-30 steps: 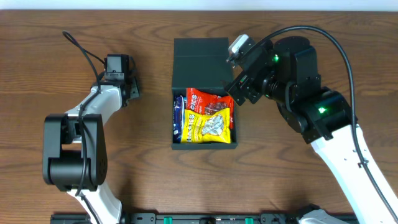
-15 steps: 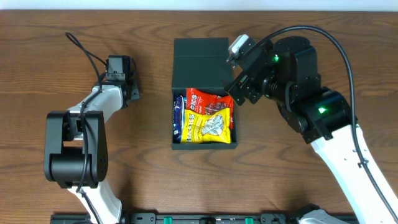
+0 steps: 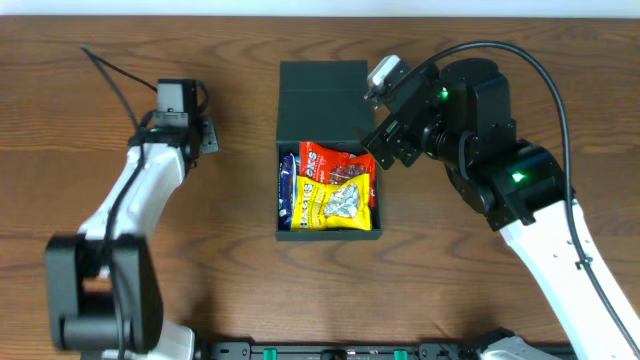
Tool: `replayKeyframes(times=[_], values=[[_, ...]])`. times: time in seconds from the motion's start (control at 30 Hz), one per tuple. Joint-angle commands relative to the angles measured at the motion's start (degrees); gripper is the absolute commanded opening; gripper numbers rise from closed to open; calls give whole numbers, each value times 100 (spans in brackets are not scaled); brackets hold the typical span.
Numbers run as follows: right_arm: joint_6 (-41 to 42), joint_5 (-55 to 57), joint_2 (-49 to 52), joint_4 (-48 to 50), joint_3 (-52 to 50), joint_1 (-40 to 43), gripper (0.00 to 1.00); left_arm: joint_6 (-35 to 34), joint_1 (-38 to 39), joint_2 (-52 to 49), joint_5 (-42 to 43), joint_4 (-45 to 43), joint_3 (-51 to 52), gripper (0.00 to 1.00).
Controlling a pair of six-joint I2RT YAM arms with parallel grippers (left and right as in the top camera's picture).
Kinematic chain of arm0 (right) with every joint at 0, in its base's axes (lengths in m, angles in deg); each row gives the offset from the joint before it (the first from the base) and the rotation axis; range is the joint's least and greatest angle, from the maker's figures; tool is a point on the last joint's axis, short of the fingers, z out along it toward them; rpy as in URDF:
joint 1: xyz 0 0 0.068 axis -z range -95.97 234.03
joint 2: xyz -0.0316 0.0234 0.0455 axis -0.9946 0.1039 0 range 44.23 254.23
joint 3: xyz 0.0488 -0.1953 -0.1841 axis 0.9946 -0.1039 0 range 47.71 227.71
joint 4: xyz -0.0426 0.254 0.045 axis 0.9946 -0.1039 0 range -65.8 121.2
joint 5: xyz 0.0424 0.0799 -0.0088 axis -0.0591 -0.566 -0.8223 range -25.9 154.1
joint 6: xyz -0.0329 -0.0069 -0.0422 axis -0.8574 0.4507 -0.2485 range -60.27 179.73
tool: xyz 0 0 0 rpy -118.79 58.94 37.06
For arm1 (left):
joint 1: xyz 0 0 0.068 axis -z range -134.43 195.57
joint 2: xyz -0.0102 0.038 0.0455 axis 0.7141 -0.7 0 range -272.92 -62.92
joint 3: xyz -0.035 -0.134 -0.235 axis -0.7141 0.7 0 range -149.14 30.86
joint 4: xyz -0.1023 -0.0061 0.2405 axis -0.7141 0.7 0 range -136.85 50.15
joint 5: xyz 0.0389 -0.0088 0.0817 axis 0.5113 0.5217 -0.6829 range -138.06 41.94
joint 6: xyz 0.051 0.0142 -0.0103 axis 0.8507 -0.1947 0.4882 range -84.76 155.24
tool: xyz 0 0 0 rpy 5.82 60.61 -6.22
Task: Pack container
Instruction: 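Reach left gripper to the blue Eclipse tin and grasp it, then place the Eclipse tin into the box and release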
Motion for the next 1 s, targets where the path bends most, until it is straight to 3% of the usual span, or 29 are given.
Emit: replayKeyframes(times=[0.0, 0.33, 0.6, 0.97], values=[[39, 13, -44, -11, 48, 48, 99, 50, 57, 463, 658, 223, -22, 6], [39, 13, -44, -11, 48, 48, 99, -151, 824, 876, 1231, 833, -20, 6], [39, -129, -44, -42, 48, 44, 99, -321, 1843, 876, 1080, 815, -20, 6], [46, 1088, -48, -501, 48, 264, 99, -400, 2865, 874, 833, 671, -17, 6]])
